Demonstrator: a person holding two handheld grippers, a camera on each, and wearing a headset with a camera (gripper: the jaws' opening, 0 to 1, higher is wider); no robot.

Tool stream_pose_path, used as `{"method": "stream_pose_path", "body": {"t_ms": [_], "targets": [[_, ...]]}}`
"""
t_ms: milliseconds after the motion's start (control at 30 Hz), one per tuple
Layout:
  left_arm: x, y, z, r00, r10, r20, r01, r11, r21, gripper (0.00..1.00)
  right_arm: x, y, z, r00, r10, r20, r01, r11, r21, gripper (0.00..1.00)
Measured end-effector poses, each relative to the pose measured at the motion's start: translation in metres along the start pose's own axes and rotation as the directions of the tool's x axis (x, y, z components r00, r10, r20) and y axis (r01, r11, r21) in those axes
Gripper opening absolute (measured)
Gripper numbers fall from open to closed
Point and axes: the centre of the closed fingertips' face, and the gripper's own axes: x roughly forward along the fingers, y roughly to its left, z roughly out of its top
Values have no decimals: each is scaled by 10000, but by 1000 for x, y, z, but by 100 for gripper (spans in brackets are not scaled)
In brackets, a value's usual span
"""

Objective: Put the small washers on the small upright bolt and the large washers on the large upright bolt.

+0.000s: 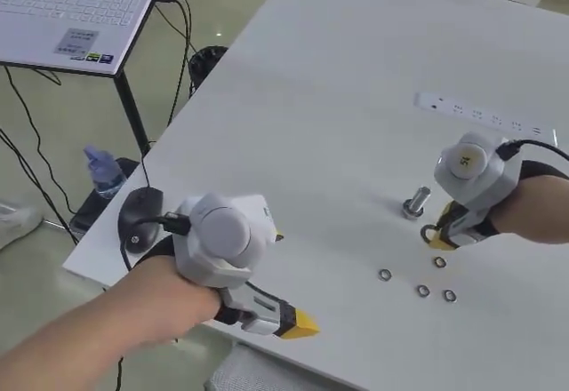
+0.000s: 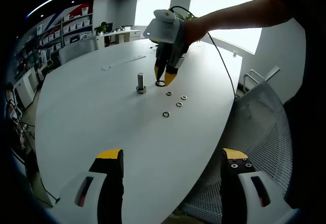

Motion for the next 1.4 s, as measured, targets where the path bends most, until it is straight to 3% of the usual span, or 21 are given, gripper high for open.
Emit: {"method": "stream_pose_path", "body": {"t_ms": [233,633,800,967,1233,1400], "targets": [[2,-1,0,10000,-29,-29,29,10000,24,77,-16,-20,6,9999,-125,61,125,9999,16,22],[-1,7,-1,9998,197,66,-196,9997,-152,78,-22,-42,17,9991,-361,236,361,9993,26,22],[0,9,7,9986,212,487,-199,9994,-270,84,-20,-51,22,9984,-462,335,457,9988,149,22],[3,14,11,9981,332,525,-321,9992,-221,85,-18,-60,28,9971,-603,463,591,9979,258,22],[6,15,10,9990,216,389,-208,9996,-202,85,-8,-61,30,9985,-392,383,379,9986,358,22],[7,16,3,9997,203,101,-201,9996,-187,83,-5,-62,31,9988,-354,338,346,9991,255,22]]}}
